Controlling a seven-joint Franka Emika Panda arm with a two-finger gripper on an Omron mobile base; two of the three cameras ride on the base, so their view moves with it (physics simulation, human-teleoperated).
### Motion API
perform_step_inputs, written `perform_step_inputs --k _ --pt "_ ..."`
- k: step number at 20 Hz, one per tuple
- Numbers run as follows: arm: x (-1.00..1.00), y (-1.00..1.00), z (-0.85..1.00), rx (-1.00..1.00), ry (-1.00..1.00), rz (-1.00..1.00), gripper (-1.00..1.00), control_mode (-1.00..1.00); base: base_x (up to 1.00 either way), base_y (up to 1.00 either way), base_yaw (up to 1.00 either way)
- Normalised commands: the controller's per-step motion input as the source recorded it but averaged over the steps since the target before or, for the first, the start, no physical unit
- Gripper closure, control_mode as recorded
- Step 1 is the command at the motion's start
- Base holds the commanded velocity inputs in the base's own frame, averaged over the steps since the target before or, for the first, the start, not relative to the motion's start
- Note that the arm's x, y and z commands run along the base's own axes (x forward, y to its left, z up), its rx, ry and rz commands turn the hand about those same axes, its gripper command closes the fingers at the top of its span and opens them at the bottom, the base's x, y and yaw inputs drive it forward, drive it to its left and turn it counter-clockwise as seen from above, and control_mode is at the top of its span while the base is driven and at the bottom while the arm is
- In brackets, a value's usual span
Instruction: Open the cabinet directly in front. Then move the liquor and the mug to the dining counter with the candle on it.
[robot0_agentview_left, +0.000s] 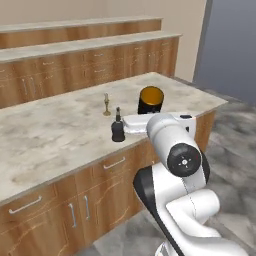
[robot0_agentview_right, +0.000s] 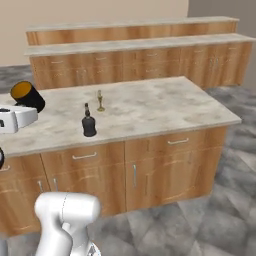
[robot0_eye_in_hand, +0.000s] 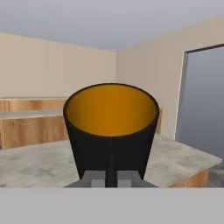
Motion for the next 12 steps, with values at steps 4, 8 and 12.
perform_step_inputs --k 4,8,12 --pt "0.0 0.0 0.0 0.0 0.0 0.0 1.0 1.0 0.69 -1.0 0.31" --pt "0.0 0.0 0.0 0.0 0.0 0.0 1.0 1.0 0.72 -1.0 0.32" --pt "0.0 0.0 0.0 0.0 0.0 0.0 1.0 1.0 0.73 -1.0 0.33"
